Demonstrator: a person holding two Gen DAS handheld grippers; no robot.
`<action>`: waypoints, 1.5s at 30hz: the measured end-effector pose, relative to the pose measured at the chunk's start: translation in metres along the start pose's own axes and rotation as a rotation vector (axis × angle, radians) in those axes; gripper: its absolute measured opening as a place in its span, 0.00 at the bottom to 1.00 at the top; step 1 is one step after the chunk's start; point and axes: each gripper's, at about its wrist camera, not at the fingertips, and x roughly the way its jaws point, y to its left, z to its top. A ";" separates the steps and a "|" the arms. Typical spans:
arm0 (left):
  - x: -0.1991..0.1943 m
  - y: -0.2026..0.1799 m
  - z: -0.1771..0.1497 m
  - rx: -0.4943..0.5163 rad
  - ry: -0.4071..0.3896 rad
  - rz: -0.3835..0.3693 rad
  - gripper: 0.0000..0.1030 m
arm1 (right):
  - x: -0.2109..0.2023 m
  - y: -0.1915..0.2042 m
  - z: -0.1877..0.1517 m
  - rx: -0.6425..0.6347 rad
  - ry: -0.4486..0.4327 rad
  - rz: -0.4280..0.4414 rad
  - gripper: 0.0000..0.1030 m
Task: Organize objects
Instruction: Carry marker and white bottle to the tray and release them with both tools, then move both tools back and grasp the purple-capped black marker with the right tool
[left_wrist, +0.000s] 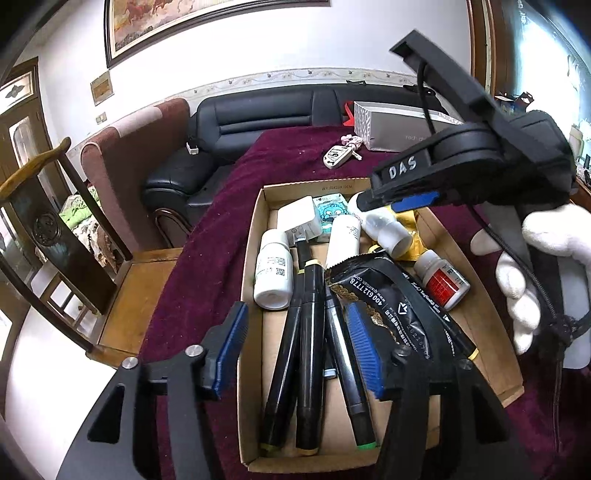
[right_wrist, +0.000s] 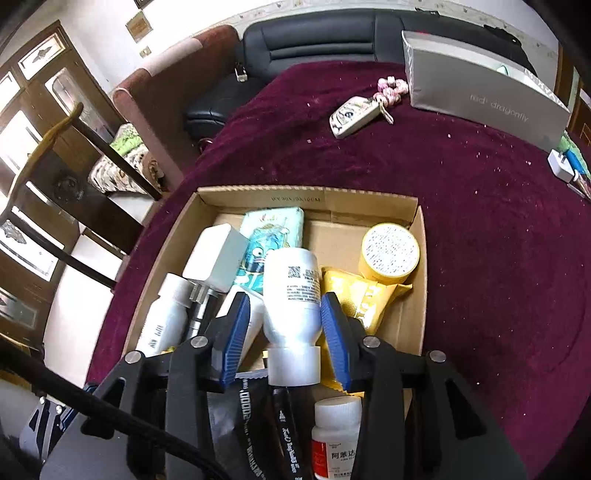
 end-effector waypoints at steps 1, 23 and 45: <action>-0.002 -0.002 0.000 0.005 -0.001 0.001 0.51 | -0.004 0.001 0.000 -0.001 -0.008 0.001 0.37; -0.061 -0.074 0.014 0.125 -0.067 -0.088 0.65 | -0.103 -0.083 -0.047 0.108 -0.151 -0.030 0.43; -0.034 -0.178 0.012 0.235 0.063 -0.249 0.64 | -0.165 -0.371 -0.060 0.374 -0.136 -0.403 0.42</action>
